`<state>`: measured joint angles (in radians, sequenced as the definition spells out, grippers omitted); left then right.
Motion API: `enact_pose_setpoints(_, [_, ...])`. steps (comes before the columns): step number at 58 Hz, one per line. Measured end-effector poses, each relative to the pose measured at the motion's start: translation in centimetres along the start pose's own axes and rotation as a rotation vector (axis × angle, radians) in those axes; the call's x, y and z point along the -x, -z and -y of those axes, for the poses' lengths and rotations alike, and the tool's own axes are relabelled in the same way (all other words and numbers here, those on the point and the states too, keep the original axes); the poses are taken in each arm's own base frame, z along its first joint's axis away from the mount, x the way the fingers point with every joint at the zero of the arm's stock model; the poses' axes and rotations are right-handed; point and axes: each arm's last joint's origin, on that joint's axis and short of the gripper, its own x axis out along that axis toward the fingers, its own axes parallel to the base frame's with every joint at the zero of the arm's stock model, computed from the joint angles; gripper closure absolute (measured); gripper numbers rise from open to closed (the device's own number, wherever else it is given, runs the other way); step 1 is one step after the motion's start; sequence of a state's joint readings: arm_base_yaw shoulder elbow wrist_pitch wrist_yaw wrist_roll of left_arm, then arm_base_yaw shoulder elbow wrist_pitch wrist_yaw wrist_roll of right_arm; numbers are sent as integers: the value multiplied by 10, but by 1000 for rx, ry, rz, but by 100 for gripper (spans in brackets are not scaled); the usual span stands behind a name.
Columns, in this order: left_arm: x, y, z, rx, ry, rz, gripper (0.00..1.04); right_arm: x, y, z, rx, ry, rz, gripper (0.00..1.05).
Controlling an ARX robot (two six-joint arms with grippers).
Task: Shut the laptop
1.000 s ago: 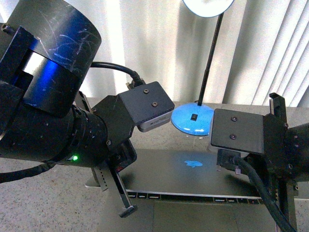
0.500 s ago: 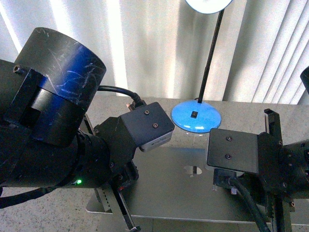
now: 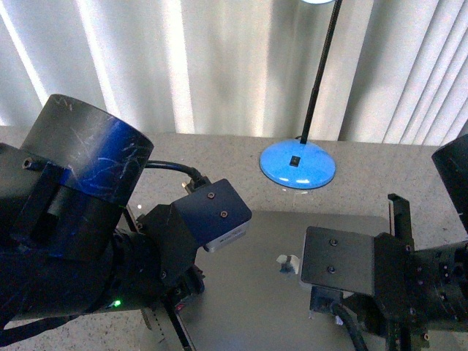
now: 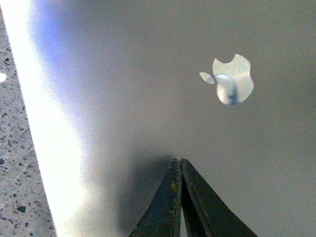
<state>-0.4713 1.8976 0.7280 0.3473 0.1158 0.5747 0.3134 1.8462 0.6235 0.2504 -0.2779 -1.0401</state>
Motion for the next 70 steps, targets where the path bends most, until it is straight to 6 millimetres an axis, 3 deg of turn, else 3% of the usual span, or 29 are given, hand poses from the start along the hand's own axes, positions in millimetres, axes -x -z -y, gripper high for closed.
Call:
enact_pose_setpoints(8, [-6, 13, 7, 42, 11, 3, 101, -6, 5, -6, -19, -3, 9, 102])
enact_pose_setpoints(24, [-5, 23, 2, 109, 7, 31, 101, -6, 5, -8, -60, 2, 36, 102])
enact_pose_setpoints(33, [9, 28, -9, 216, -34, 66, 101, 8, 0, -3, -118, 27, 94, 102])
enact_pose_setpoints(41, [42, 17, -40, 393, -236, 226, 101, 37, -15, 19, -199, 170, 199, 101])
enact_pose_setpoints(47, [82, 2, -70, 600, -432, 451, 84, 75, -32, 46, -349, 365, 312, 82])
enact_pose_setpoints(52, [89, 0, -74, 660, -442, 493, 70, 82, -34, 50, -418, 383, 339, 68])
enact_pose_setpoints(57, [83, 4, -69, 687, -407, 470, 56, 75, -32, 47, -458, 362, 330, 53])
enact_pose_setpoints(62, [84, 13, -61, 682, -614, 528, 65, 70, -24, 38, -624, 686, 337, 65])
enact_pose_setpoints(66, [100, 21, -58, 687, -730, 614, 78, 85, -9, 25, -818, 936, 444, 80])
enact_pose_setpoints(70, [116, 31, -56, 692, -773, 643, 90, 100, -4, 21, -870, 1000, 528, 90])
